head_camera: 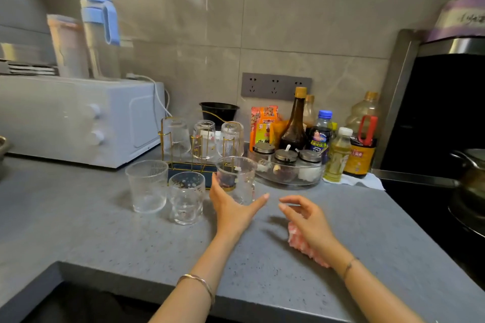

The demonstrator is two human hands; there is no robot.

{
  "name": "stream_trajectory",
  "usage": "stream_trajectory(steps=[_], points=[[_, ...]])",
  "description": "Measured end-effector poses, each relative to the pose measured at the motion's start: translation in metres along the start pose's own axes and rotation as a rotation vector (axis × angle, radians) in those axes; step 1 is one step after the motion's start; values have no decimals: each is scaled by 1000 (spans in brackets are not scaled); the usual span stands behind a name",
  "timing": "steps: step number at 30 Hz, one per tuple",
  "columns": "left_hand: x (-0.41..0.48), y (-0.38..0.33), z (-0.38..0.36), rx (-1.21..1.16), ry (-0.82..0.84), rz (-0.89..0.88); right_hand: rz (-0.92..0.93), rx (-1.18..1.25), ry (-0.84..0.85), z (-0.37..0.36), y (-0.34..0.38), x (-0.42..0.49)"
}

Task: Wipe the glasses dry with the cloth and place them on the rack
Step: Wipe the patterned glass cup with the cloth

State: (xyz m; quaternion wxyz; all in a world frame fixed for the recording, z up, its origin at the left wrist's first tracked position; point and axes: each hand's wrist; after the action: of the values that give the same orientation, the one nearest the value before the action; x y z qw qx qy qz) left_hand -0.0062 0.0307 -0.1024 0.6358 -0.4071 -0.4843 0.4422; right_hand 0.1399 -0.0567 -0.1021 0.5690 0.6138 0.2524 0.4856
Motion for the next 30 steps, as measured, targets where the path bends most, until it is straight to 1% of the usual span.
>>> stream_trajectory(steps=[8, 10, 13, 17, 20, 22, 24, 27, 30], points=[[11, 13, -7, 47, -54, -56, 70, -80, -45, 6, -5, -4], [13, 15, -6, 54, -64, -70, 99, -188, -87, 10, -8, -4], [13, 13, -4, 29, -81, -58, 99, -422, -128, 18, -13, -8], [13, 8, -2, -103, -31, -10, 125, -526, -176, 27, -6, -15], [10, 1, -1, -205, 45, 64, 67, -639, -91, 30, -1, -19], [9, -4, 0, -310, 105, 131, 4, -731, 13, 32, 2, -22], [8, -5, 0, -440, 209, 208, -14, -805, 142, 35, 3, -26], [1, -10, 2, -635, 373, 288, -15, -806, 294, 41, 3, -34], [1, -10, 0, -751, 510, 352, 10, -813, 327, 42, -1, -40]])
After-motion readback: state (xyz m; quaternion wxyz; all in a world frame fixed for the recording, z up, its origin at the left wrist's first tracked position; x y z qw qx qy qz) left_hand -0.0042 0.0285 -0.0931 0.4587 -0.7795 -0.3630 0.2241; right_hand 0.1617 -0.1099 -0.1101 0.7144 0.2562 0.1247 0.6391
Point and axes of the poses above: each hand's wrist, its own x-axis towards the middle knuckle, its own z-axis out of the back of the hand, y = z × x, and after that the axes turned 6 degrees about x, right-handed
